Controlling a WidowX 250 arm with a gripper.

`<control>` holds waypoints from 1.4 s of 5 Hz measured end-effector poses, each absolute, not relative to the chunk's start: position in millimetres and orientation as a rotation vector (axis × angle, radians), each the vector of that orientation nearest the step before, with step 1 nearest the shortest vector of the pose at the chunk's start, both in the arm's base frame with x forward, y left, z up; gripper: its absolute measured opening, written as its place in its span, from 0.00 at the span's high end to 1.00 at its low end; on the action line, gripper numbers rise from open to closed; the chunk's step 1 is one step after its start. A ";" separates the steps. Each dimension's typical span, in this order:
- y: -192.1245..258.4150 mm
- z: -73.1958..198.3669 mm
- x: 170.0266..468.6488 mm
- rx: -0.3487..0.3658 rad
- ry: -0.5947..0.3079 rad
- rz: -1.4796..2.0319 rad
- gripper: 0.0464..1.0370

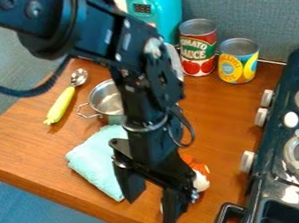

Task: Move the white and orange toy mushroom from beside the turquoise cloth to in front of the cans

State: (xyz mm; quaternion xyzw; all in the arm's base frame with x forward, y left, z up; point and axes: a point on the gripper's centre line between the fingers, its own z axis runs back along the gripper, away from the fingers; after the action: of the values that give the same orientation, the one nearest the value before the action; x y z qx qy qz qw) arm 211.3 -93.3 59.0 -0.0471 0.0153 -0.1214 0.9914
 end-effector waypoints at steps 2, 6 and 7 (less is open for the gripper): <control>-110.2 40.4 230.4 -0.039 0.015 -0.234 0.04; -115.3 25.7 248.9 -0.063 0.066 -0.202 0.63; -114.7 29.1 248.0 -0.079 0.091 -0.241 0.79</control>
State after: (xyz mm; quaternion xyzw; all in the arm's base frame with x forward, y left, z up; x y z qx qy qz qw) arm 248.0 -114.7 29.1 -0.0393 0.0455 -0.1203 0.9909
